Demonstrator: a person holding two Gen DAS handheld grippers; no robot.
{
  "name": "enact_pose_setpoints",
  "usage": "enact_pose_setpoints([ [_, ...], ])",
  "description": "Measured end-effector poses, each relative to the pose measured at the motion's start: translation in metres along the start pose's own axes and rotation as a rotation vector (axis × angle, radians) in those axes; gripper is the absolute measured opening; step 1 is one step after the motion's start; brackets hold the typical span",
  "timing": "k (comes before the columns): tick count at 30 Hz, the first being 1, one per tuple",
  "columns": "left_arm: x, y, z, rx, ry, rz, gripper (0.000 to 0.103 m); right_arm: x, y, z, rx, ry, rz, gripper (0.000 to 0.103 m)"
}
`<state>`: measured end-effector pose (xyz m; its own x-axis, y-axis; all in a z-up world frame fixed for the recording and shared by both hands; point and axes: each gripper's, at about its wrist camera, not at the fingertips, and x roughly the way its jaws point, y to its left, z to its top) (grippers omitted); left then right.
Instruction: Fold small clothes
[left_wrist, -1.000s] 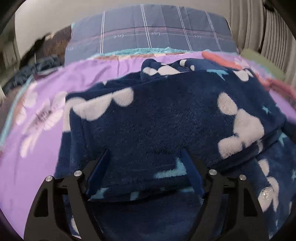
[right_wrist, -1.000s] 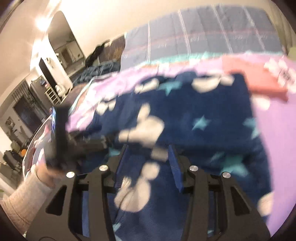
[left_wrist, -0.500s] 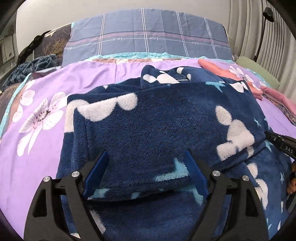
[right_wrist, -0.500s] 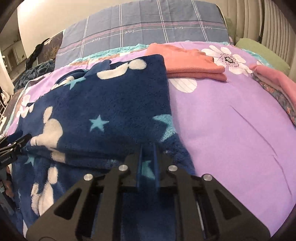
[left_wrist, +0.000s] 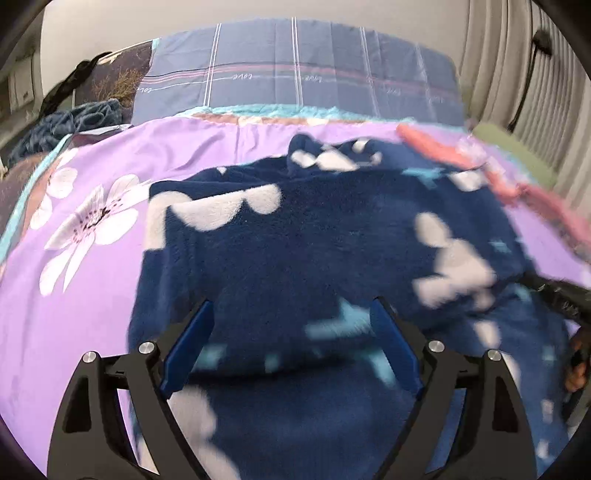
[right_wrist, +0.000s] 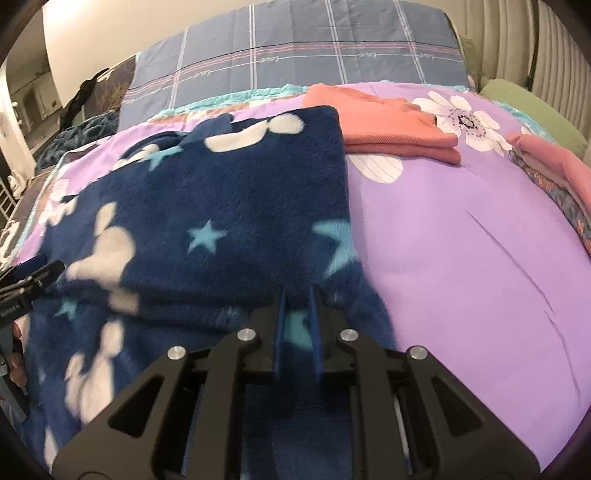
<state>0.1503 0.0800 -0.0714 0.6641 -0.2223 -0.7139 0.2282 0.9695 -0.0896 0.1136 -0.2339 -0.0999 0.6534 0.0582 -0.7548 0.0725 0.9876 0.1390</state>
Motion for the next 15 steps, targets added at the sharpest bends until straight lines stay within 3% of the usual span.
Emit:
enact_pose_setpoints([
  [2, -0.031, 0.001, -0.013, 0.044, -0.029, -0.049, 0.087, -0.024, -0.005, -0.011, -0.007, -0.008, 0.068, 0.013],
  [6, -0.073, 0.004, -0.054, 0.153, -0.041, 0.007, 0.091, -0.065, -0.007, -0.044, -0.063, 0.004, 0.165, 0.016],
  [11, -0.095, 0.019, -0.099, 0.126, 0.0, 0.097, 0.091, -0.098, 0.017, -0.091, -0.103, 0.082, 0.366, 0.016],
  [15, -0.116, 0.029, -0.118, 0.062, -0.019, 0.133, 0.091, -0.115, 0.044, -0.122, -0.109, 0.174, 0.53, 0.016],
])
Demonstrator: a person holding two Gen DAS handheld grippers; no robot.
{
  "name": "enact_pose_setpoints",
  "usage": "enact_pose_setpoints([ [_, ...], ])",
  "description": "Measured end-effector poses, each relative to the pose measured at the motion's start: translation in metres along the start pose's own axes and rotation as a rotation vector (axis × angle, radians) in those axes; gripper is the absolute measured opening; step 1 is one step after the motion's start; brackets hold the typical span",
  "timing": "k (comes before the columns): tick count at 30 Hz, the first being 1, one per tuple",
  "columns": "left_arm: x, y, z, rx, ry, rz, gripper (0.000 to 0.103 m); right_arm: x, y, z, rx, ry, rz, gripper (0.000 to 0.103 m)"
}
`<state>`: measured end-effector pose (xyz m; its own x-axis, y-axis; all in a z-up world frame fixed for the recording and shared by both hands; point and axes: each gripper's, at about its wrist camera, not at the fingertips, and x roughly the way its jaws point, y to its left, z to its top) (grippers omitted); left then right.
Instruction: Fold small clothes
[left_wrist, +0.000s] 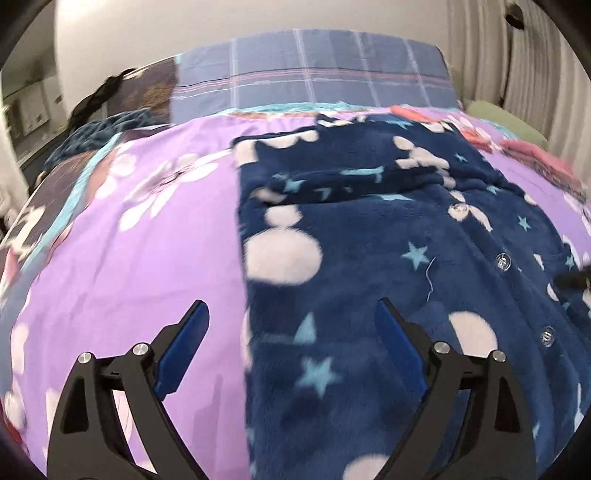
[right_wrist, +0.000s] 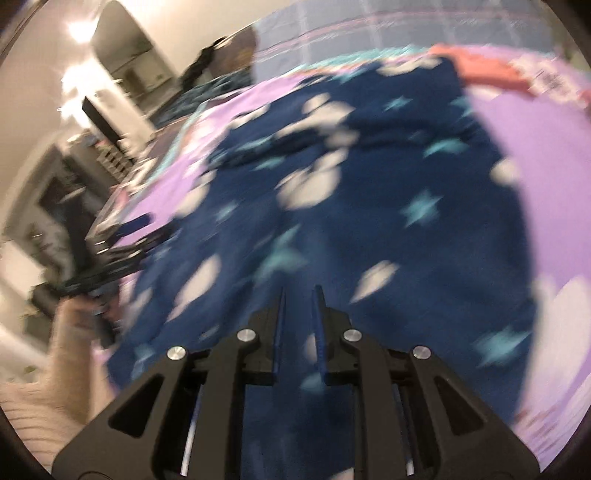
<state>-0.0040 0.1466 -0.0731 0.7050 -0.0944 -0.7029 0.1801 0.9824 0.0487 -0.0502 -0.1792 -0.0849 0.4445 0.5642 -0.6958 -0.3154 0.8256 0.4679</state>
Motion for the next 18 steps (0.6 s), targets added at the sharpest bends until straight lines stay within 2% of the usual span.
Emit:
enact_pose_setpoints([
  [4, -0.017, 0.012, -0.012, -0.064, -0.016, 0.013, 0.095, -0.003, 0.037, -0.026, -0.057, 0.054, 0.116, 0.017],
  [7, -0.022, 0.013, -0.026, -0.053, 0.0, 0.035, 0.095, -0.001, 0.06, -0.048, -0.078, 0.119, 0.229, 0.022],
  [9, -0.024, 0.014, -0.035, -0.053, 0.012, 0.052, 0.095, 0.006, 0.068, -0.059, -0.091, 0.153, 0.237, 0.029],
  [13, -0.032, 0.023, -0.05, -0.107, 0.019, 0.048, 0.095, 0.026, 0.074, -0.068, -0.054, 0.208, 0.273, 0.032],
  [14, -0.034, 0.025, -0.052, -0.119, 0.018, 0.046, 0.095, 0.032, 0.075, -0.067, -0.038, 0.215, 0.281, 0.031],
  [15, -0.037, 0.028, -0.055, -0.132, 0.019, 0.048, 0.095, 0.035, 0.077, -0.066, -0.028, 0.216, 0.276, 0.01],
  [16, -0.04, 0.03, -0.058, -0.137, 0.019, 0.055, 0.095, 0.035, 0.079, -0.064, -0.017, 0.21, 0.273, 0.006],
  [18, -0.046, 0.033, -0.063, -0.139, 0.014, 0.068, 0.095, 0.023, 0.079, -0.056, 0.01, 0.165, 0.302, 0.006],
])
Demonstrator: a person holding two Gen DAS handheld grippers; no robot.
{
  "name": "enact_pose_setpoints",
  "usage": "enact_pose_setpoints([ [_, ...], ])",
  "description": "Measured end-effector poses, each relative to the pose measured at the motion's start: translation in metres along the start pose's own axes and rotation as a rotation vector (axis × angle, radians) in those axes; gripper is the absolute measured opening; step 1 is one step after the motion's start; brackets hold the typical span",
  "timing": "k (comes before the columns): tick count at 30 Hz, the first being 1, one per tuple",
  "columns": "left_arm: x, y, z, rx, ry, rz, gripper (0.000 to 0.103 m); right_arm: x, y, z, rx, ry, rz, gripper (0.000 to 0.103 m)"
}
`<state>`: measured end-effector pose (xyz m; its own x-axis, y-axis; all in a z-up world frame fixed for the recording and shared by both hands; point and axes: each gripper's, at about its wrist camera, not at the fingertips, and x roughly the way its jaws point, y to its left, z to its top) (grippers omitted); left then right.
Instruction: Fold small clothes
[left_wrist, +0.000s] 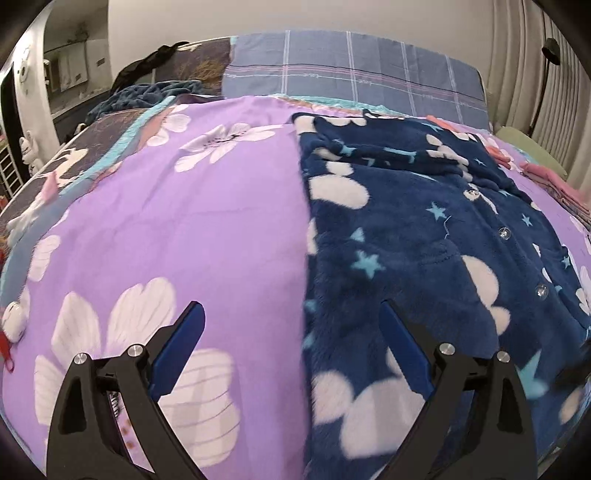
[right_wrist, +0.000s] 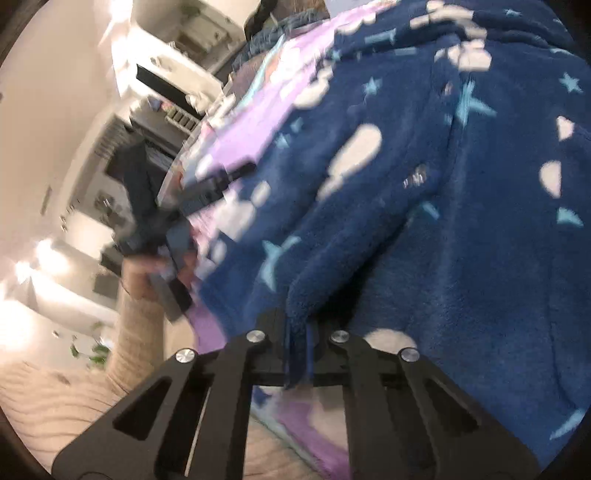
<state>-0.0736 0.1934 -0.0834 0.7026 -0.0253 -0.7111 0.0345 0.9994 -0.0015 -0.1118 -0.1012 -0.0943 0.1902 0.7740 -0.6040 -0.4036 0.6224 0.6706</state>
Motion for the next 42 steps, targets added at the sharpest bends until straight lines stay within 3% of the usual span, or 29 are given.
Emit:
enact_pose_setpoints([
  [4, -0.018, 0.015, -0.009, -0.027, -0.018, -0.007, 0.095, -0.05, 0.006, -0.002, -0.006, -0.124, 0.008, 0.006],
  [7, -0.023, 0.023, -0.019, -0.057, 0.009, -0.057, 0.095, -0.062, -0.011, -0.006, 0.031, -0.133, -0.05, 0.006],
  [9, -0.026, 0.023, -0.029, -0.076, 0.035, -0.135, 0.095, -0.053, -0.03, -0.012, 0.101, -0.085, -0.101, 0.014],
  [13, -0.026, 0.016, -0.044, -0.114, 0.095, -0.3, 0.095, -0.041, -0.04, -0.018, 0.136, -0.049, -0.112, 0.017],
  [17, -0.023, 0.001, -0.055, -0.102, 0.131, -0.355, 0.095, -0.08, -0.039, -0.017, 0.119, -0.164, -0.161, 0.034],
  [19, -0.025, -0.004, -0.058, -0.091, 0.124, -0.38, 0.095, -0.107, -0.046, -0.02, 0.145, -0.227, -0.232, 0.035],
  [21, -0.027, -0.006, -0.06, -0.111, 0.129, -0.448, 0.071, -0.133, -0.061, -0.032, 0.207, -0.286, -0.318, 0.035],
  [22, -0.025, -0.007, -0.063, -0.148, 0.162, -0.514, 0.046, -0.144, -0.07, -0.038, 0.245, -0.308, -0.353, 0.035],
  [25, -0.025, -0.012, -0.069, -0.135, 0.179, -0.498, 0.038, -0.167, -0.098, -0.067, 0.391, -0.356, -0.395, 0.035],
  [27, -0.024, -0.011, -0.068, -0.146, 0.184, -0.506, 0.038, -0.166, -0.112, -0.077, 0.451, -0.356, -0.345, 0.035],
  [31, -0.015, -0.01, -0.062, -0.2, 0.208, -0.535, 0.06, -0.142, -0.115, -0.079, 0.459, -0.296, -0.216, 0.04],
  [32, -0.016, -0.016, -0.06, -0.177, 0.203, -0.537, 0.071, -0.135, -0.113, -0.075, 0.441, -0.286, -0.206, 0.043],
  [35, -0.016, -0.037, -0.057, -0.074, 0.188, -0.494, 0.088, -0.123, -0.114, -0.063, 0.419, -0.278, -0.199, 0.046],
  [37, -0.016, -0.051, -0.056, -0.001, 0.176, -0.447, 0.089, -0.12, -0.113, -0.058, 0.414, -0.278, -0.184, 0.046],
  [39, -0.017, -0.057, -0.056, 0.043, 0.165, -0.413, 0.077, -0.113, -0.114, -0.049, 0.41, -0.272, -0.183, 0.046],
  [41, -0.022, -0.052, -0.055, 0.034, 0.171, -0.454, 0.036, -0.113, -0.111, -0.049, 0.4, -0.269, -0.191, 0.046],
  [42, -0.024, -0.046, -0.055, 0.008, 0.178, -0.484, 0.029, -0.114, -0.11, -0.051, 0.395, -0.269, -0.188, 0.046],
])
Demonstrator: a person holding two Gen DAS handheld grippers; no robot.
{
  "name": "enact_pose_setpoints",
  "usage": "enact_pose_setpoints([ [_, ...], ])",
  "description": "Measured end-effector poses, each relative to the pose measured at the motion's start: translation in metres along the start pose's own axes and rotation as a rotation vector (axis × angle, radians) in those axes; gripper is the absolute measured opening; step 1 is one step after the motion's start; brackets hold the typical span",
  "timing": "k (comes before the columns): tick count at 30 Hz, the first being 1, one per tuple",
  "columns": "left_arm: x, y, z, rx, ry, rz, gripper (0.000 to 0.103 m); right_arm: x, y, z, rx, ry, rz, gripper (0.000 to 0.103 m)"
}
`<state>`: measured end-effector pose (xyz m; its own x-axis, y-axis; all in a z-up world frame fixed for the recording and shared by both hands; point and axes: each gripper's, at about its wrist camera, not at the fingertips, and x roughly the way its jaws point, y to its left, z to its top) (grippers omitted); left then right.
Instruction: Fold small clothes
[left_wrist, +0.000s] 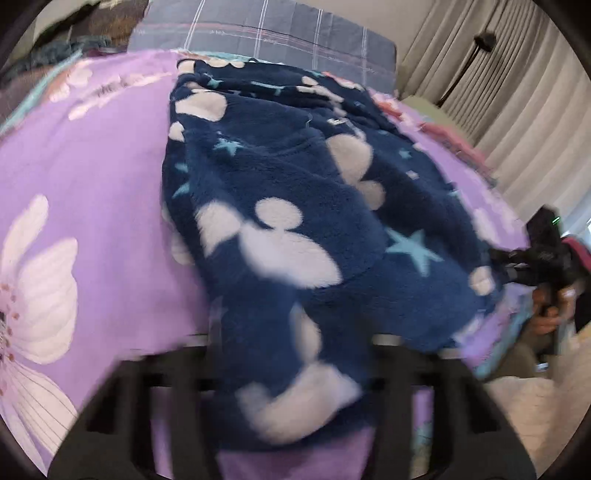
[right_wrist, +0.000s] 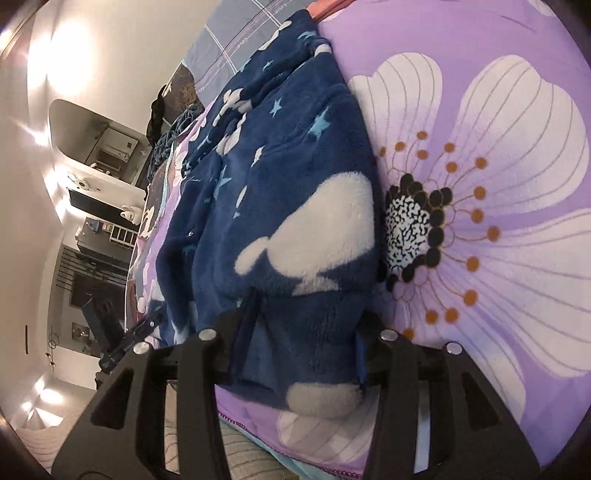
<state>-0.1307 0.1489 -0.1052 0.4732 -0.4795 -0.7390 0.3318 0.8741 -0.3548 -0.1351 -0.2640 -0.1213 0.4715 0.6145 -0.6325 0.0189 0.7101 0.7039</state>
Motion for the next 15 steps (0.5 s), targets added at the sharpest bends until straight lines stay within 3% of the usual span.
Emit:
enact_pose_setpoints([
  [5, -0.004, 0.01, 0.003, -0.048, -0.021, -0.039, 0.016, -0.008, -0.012, -0.009, -0.001, -0.004, 0.037, 0.043],
  [8, -0.01, 0.003, 0.013, -0.043, -0.066, -0.058, 0.013, -0.003, -0.015, -0.003, 0.025, -0.009, 0.035, 0.015],
  [10, -0.029, -0.006, 0.021, -0.02, -0.125, -0.054, 0.012, -0.009, -0.009, -0.001, 0.024, -0.03, 0.045, 0.011],
  [15, -0.1, -0.045, 0.029, 0.149, -0.257, 0.062, 0.011, -0.076, 0.032, -0.007, -0.131, -0.192, 0.164, 0.008],
])
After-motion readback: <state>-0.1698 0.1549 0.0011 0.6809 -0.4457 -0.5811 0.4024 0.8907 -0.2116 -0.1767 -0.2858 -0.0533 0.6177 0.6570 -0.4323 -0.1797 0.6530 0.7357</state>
